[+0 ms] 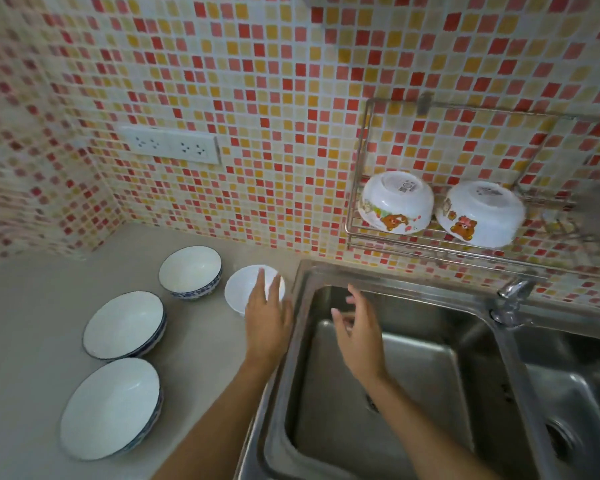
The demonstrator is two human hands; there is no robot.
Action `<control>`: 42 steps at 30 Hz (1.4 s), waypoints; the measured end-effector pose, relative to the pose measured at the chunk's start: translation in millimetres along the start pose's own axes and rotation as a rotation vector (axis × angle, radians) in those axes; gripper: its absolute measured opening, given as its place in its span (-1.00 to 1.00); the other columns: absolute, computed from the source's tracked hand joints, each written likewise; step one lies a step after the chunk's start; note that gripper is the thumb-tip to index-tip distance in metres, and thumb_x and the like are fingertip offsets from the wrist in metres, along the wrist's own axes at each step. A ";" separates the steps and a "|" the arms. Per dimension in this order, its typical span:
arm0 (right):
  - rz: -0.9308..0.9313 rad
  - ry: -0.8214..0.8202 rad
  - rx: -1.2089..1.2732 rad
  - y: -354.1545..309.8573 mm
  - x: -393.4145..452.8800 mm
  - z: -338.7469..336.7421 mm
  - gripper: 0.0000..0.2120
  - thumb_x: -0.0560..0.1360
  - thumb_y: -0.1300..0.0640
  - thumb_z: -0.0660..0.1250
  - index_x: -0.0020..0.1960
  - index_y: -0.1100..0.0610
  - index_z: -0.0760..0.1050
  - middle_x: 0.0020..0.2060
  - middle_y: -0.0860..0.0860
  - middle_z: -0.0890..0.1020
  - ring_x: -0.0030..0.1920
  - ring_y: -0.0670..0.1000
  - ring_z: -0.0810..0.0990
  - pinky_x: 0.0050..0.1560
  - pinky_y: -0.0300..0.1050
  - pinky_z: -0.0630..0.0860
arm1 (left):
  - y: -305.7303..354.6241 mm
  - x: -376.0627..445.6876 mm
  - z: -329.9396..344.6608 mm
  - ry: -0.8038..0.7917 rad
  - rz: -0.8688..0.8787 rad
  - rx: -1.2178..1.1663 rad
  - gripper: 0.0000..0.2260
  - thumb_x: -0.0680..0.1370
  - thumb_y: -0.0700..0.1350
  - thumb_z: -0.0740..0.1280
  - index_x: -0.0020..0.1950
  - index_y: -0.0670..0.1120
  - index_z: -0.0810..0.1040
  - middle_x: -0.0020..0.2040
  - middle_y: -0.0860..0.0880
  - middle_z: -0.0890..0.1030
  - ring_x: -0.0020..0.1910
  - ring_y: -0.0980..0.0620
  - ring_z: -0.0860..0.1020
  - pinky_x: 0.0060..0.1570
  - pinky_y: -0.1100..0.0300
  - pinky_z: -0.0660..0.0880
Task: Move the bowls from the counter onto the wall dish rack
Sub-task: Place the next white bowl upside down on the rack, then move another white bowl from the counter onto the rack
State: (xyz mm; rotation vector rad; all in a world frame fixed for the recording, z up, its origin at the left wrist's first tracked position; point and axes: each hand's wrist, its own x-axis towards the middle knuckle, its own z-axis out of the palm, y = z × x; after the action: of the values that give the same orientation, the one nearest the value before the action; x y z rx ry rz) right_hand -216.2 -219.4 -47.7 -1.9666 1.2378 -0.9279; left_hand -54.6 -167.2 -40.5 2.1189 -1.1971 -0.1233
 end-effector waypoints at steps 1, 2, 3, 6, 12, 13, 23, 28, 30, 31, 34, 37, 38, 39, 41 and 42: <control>0.061 -0.054 0.004 -5.1 3.7 15.9 -0.48 0.55 0.05 0.34 0.47 0.07 0.29 0.13 0.04 0.57 -0.12 -0.14 0.59 -0.09 -0.27 0.58 | -16.5 2.3 -4.4 0.020 -0.112 -0.033 -0.60 0.63 0.01 0.13 0.46 -0.05 0.30 0.52 -0.09 0.22 0.45 -0.11 0.27 0.41 0.01 0.23; 0.114 -0.117 0.000 -10.3 8.4 31.1 -0.47 0.54 0.06 0.36 0.46 0.09 0.29 0.01 0.02 0.59 -0.20 -0.16 0.56 -0.17 -0.35 0.51 | -31.7 5.7 -8.4 0.030 -0.195 -0.044 -0.61 0.62 -0.02 0.15 0.43 -0.08 0.33 0.48 -0.14 0.29 0.41 -0.13 0.32 0.38 0.02 0.29; 0.160 -0.180 -0.004 -16.3 13.9 45.5 -0.46 0.54 0.06 0.36 0.46 0.12 0.28 -0.08 0.01 0.60 -0.23 -0.13 0.55 -0.20 -0.36 0.45 | -46.7 9.8 -11.5 0.027 -0.259 -0.045 -0.63 0.62 -0.05 0.18 0.41 -0.11 0.35 0.43 -0.18 0.33 0.37 -0.15 0.35 0.35 0.01 0.33; 0.312 -0.305 -0.012 -30.9 35.2 86.1 -0.41 0.56 -0.01 0.34 0.49 0.13 0.22 -0.03 0.08 0.63 -0.04 0.05 0.60 -0.02 -0.12 0.49 | -81.8 25.8 -17.7 -0.032 -0.395 -0.074 -0.62 0.60 -0.07 0.22 0.38 -0.19 0.37 0.34 -0.24 0.40 0.31 -0.21 0.38 0.26 -0.02 0.37; 0.552 -0.392 -0.084 -17.7 73.4 148.4 -0.17 0.43 -0.27 0.32 0.52 0.09 0.09 0.38 0.16 0.44 0.21 0.28 0.56 0.08 0.26 0.59 | -120.2 55.0 -10.0 -0.178 -0.532 -0.153 -0.58 0.61 0.01 0.20 0.39 -0.19 0.36 0.34 -0.25 0.40 0.27 -0.21 0.43 0.19 0.01 0.40; 0.570 -0.405 -0.093 -9.2 78.0 156.7 -0.16 0.39 -0.32 0.30 0.49 0.11 0.13 0.32 0.17 0.49 0.13 0.28 0.60 0.02 0.25 0.62 | -125.3 58.3 -6.4 -0.217 -0.522 -0.145 -0.61 0.61 -0.01 0.18 0.37 -0.20 0.37 0.33 -0.25 0.42 0.26 -0.20 0.43 0.16 0.04 0.39; 0.588 -0.509 -0.074 -23.6 78.0 155.5 -0.60 0.54 0.26 0.03 0.36 0.24 0.35 -0.32 0.17 0.61 -0.47 0.02 0.54 -0.50 -0.19 0.48 | -124.9 58.3 8.3 -0.276 -0.684 -0.387 -0.56 0.55 -0.18 0.21 0.42 -0.23 0.26 0.32 -0.28 0.40 0.21 -0.27 0.46 0.12 0.02 0.44; 0.550 -0.501 -0.047 -26.9 61.3 119.6 -0.56 0.56 0.29 0.00 0.42 0.22 0.29 -0.35 0.12 0.58 -0.45 -0.01 0.53 -0.52 -0.28 0.42 | -101.5 46.4 2.0 -0.288 -0.679 -0.462 -0.63 0.54 -0.22 0.18 0.35 -0.21 0.28 0.25 -0.25 0.48 0.17 -0.25 0.48 0.10 0.00 0.47; 0.535 -0.490 -0.024 -28.2 51.6 99.1 -0.56 0.55 0.28 0.01 0.42 0.20 0.29 -0.36 0.11 0.57 -0.43 -0.01 0.53 -0.48 -0.26 0.45 | -83.1 39.2 -0.9 -0.289 -0.674 -0.499 -0.64 0.55 -0.21 0.16 0.34 -0.20 0.27 0.24 -0.25 0.48 0.15 -0.25 0.48 0.13 -0.08 0.50; 0.526 -0.475 -0.016 -27.8 46.7 87.8 -0.56 0.55 0.27 0.01 0.41 0.20 0.29 -0.35 0.11 0.57 -0.43 -0.01 0.53 -0.46 -0.24 0.46 | -73.8 34.7 -1.6 -0.288 -0.667 -0.520 -0.64 0.56 -0.19 0.14 0.35 -0.20 0.27 0.25 -0.24 0.48 0.16 -0.25 0.48 0.15 -0.10 0.49; 0.503 -0.429 -0.004 -22.1 32.0 52.5 -0.61 0.56 0.26 0.03 0.38 0.21 0.29 -0.30 0.14 0.59 -0.43 -0.02 0.53 -0.49 -0.27 0.44 | -44.0 14.8 -2.8 -0.304 -0.577 -0.579 -0.58 0.54 -0.03 0.13 0.36 -0.18 0.33 0.28 -0.22 0.47 0.20 -0.22 0.47 0.17 -0.01 0.45; 0.485 -0.382 0.004 -14.5 18.3 14.2 -0.65 0.56 0.25 0.04 0.33 0.22 0.31 -0.28 0.17 0.62 -0.43 0.00 0.55 -0.48 -0.25 0.46 | -11.5 -6.3 0.0 -0.306 -0.471 -0.667 -0.52 0.52 0.06 0.14 0.39 -0.12 0.35 0.31 -0.16 0.47 0.23 -0.15 0.46 0.19 -0.01 0.44; 0.475 -0.369 0.007 -12.1 13.8 0.8 -0.65 0.56 0.24 0.04 0.33 0.19 0.31 -0.27 0.16 0.63 -0.41 0.00 0.56 -0.47 -0.24 0.47 | -0.2 -12.9 2.1 -0.305 -0.448 -0.692 -0.58 0.58 0.03 0.16 0.41 -0.08 0.32 0.32 -0.13 0.46 0.24 -0.13 0.46 0.22 -0.04 0.45; 0.463 -0.358 0.010 -10.6 9.3 -12.5 -0.65 0.57 0.23 0.04 0.34 0.17 0.31 -0.26 0.14 0.63 -0.40 -0.02 0.56 -0.46 -0.25 0.47 | 10.5 -18.5 5.0 -0.299 -0.420 -0.706 -0.62 0.61 0.00 0.16 0.43 -0.04 0.30 0.32 -0.09 0.45 0.25 -0.10 0.45 0.25 -0.07 0.45; 0.433 -0.338 0.009 -7.5 0.2 -37.4 -0.66 0.60 0.21 0.04 0.36 0.15 0.29 -0.25 0.10 0.62 -0.37 -0.04 0.57 -0.45 -0.29 0.46 | 29.9 -30.6 9.8 -0.289 -0.356 -0.724 -0.64 0.62 0.02 0.16 0.42 0.06 0.27 0.31 -0.04 0.44 0.24 -0.06 0.46 0.24 -0.08 0.48; 0.417 -0.328 0.005 -5.9 -3.7 -48.7 -0.67 0.61 0.20 0.04 0.36 0.14 0.29 -0.24 0.09 0.61 -0.36 -0.04 0.58 -0.44 -0.30 0.47 | 39.1 -36.0 10.7 -0.286 -0.321 -0.747 -0.65 0.62 0.05 0.17 0.41 0.10 0.27 0.30 0.00 0.45 0.22 -0.03 0.47 0.20 -0.03 0.51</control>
State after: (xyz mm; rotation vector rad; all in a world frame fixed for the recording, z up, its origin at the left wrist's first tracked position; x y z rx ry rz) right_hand -254.5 -220.7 -16.8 -1.6776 1.3695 -0.3829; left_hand -107.5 -157.7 -33.5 1.6225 -0.7674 -0.8966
